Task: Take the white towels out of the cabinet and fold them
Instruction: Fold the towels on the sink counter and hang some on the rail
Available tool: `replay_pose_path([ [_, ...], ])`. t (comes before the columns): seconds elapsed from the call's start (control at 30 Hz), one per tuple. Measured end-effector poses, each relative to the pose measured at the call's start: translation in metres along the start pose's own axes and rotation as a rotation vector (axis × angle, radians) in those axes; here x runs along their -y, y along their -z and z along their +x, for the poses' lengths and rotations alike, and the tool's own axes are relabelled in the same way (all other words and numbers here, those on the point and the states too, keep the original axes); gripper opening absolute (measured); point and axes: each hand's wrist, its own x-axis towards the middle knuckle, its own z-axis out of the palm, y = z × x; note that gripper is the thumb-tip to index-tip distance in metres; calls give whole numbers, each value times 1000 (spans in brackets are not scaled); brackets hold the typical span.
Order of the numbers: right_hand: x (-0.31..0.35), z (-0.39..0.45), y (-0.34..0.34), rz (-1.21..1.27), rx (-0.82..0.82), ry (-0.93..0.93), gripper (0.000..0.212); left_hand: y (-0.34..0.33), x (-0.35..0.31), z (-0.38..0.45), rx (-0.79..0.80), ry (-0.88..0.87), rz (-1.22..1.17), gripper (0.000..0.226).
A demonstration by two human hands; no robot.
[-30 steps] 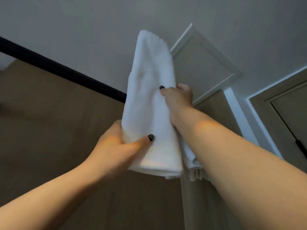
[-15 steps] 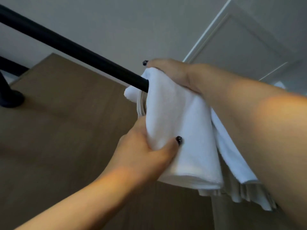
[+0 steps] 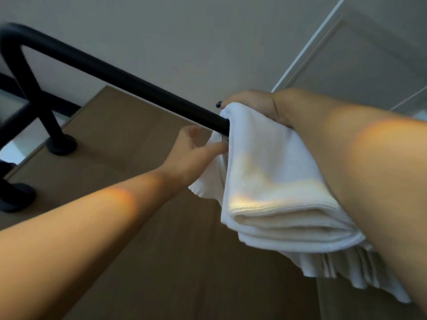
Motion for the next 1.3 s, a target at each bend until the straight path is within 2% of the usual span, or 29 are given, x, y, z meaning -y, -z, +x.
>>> replay_pose_path([
  [0.03, 1, 1, 0, 26, -2, -8, 23, -2, 1, 7, 84, 27, 75, 81],
  [0.07, 2, -2, -1, 44, -4, -9, 28, -5, 2, 12, 140, 32, 145, 84],
  [0.2, 0, -14, 1, -8, -52, -21, 39, -18, 4, 19, 103, 27, 350, 59],
  [0.3, -1, -27, -5, -101, -176, -23, 54, -23, 0, 11, 92, 202, 234, 26],
  [0.33, 0, -35, -8, -136, -206, 0, 60, -21, -1, 6, 120, 254, 194, 24],
  [0.43, 2, -59, -14, -156, -269, 64, 62, -12, 0, -16, 239, 310, 68, 48],
  [0.5, -1, -72, -14, -103, -336, 40, 46, -6, 6, -27, 278, 331, -55, 55],
  [0.57, -2, -83, -16, -71, -376, 18, 37, -3, 10, -35, 324, 341, -145, 54],
  [0.67, -3, -93, -29, -68, -455, 2, 48, 2, 10, -45, 400, 329, -213, 57],
  [0.73, -9, -94, -42, -105, -588, -14, 56, 4, 10, -52, 440, 329, -263, 58],
  [0.83, -20, -92, -62, -187, -804, -52, 56, 2, 5, -62, 459, 306, -324, 54],
  [0.93, -25, -89, -67, -171, -817, -39, 53, 0, 4, -69, 431, 265, -404, 49],
  [1.0, -31, -93, -67, -142, -812, -11, 49, 4, -2, -71, 438, 248, -485, 35],
  [1.07, -36, -98, -73, -123, -826, 25, 46, 9, -15, -68, 472, 222, -554, 42],
  [1.2, -37, -106, -90, 68, -1055, 127, 34, 10, -47, -54, 574, 175, -454, 65],
  [1.3, -39, -113, -95, 252, -1148, 59, 38, -1, -60, -49, 540, 222, -293, 69],
])
